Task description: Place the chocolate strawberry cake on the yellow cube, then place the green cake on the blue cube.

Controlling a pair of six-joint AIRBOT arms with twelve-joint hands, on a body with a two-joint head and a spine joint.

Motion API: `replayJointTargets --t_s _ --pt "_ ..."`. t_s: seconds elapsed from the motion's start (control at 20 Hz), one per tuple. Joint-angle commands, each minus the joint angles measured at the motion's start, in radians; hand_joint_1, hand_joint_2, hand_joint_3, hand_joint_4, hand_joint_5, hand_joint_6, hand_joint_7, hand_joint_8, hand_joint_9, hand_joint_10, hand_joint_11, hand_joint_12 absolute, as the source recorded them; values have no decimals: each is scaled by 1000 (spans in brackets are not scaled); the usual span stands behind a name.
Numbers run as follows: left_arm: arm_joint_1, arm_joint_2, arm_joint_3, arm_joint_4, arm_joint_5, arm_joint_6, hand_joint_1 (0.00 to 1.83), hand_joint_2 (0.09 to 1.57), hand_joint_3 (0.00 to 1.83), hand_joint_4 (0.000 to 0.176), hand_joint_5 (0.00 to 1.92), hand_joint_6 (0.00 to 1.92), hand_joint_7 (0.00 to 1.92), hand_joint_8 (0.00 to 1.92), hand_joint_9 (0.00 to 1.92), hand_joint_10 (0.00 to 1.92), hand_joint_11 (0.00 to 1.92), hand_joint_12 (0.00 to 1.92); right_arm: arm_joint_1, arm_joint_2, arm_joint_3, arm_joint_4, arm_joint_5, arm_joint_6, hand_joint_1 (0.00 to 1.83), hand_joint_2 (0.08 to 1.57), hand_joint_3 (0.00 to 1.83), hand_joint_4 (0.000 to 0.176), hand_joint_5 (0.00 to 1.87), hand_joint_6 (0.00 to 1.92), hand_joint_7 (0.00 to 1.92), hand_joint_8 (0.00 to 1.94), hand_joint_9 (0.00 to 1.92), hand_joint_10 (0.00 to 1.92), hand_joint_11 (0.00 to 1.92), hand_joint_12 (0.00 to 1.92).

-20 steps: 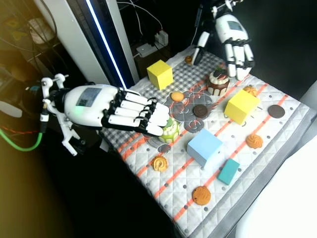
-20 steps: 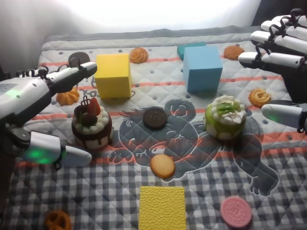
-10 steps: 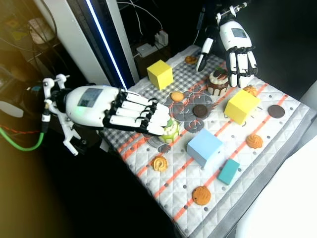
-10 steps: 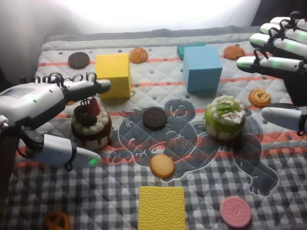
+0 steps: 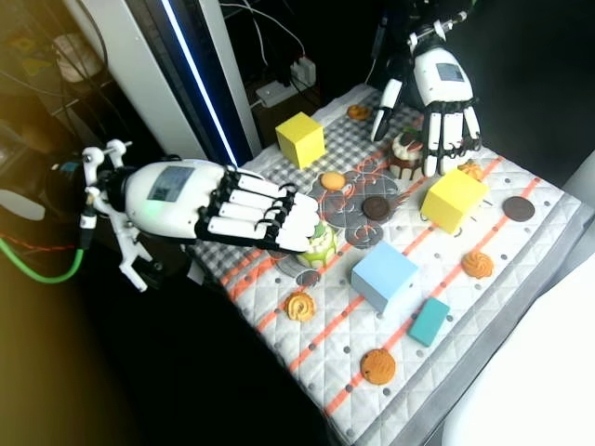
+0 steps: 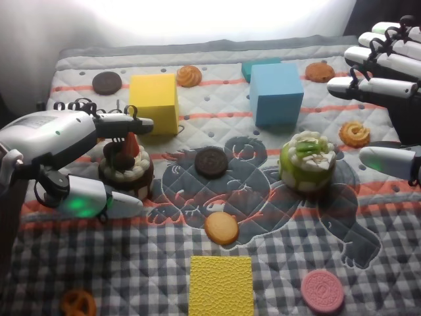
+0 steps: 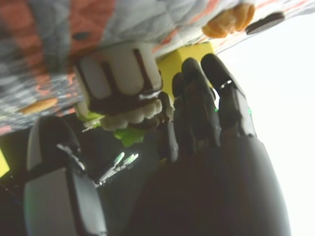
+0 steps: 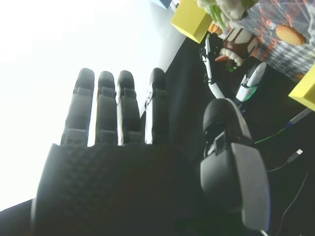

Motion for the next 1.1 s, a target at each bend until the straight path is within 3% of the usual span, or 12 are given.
replayJointTargets --t_s 0.0,0.05,0.2,0.25,0.35,0.45,0.5,0.55,0.6,0.7,0.85,1.05 --pt "-11 -3 8 10 -93 0 749 879 3 140 277 0 460 8 485 22 0 1147 8 0 2 10 119 -3 43 1271 0 98 357 5 199 5 111 6 35 166" --pt "-11 -3 9 10 -88 0 769 879 1 151 237 1 477 8 500 25 0 1194 7 0 2 10 119 -3 39 1271 0 98 353 3 192 2 100 1 16 156" --pt "-11 -3 10 9 -84 0 969 887 0 121 347 12 663 32 653 93 12 1440 6 0 2 10 119 -3 63 1274 0 103 344 1 184 0 93 1 17 152" --pt "-13 -3 10 9 -83 0 1033 902 3 132 387 10 712 33 691 131 2 1547 6 0 2 10 119 -3 66 1277 1 102 349 3 195 5 110 8 32 158" --pt "-18 -3 9 9 -83 0 1081 915 0 112 504 9 804 10 567 632 39 1644 5 -1 1 10 119 -3 38 1286 4 104 342 4 200 5 115 7 34 154" --pt "-27 0 5 12 -80 0 1095 954 0 0 952 39 1097 102 658 1126 330 1691 3 -1 1 10 119 -3 6 1292 5 114 334 3 191 0 111 3 66 169" --pt "-30 3 3 16 -80 0 1095 954 0 0 952 39 1097 102 658 1126 330 1691 2 -1 1 10 119 -3 6 1292 5 114 334 3 191 0 111 3 66 169" --pt "-35 6 -2 20 -85 0 1237 1049 9 0 1045 470 1083 856 652 1313 370 1785 2 -1 0 10 119 -2 7 1287 2 123 328 0 185 0 108 1 62 167" --pt "-35 14 -10 20 -104 -2 1258 1116 0 0 974 722 1001 1193 673 1372 337 1798 1 -1 0 10 119 -2 31 1286 0 125 332 2 201 4 131 7 102 191" --pt "-34 25 -21 20 -130 -7 1252 1119 3 0 946 947 968 1091 668 1377 350 1815 1 -1 0 10 119 -2 10 1280 0 138 323 0 195 1 125 3 99 195" --pt "-35 37 -25 26 -175 -55 1166 1086 0 0 1035 866 965 1117 742 1470 388 1832 0 -2 1 11 119 -2 0 1285 1 114 344 7 227 11 151 11 114 210" --pt "-58 50 -24 47 -229 -111 1084 1101 0 14 1003 937 1083 690 713 1215 183 1665 -1 -4 1 11 119 -2 0 1280 0 125 340 3 226 6 149 6 116 220"
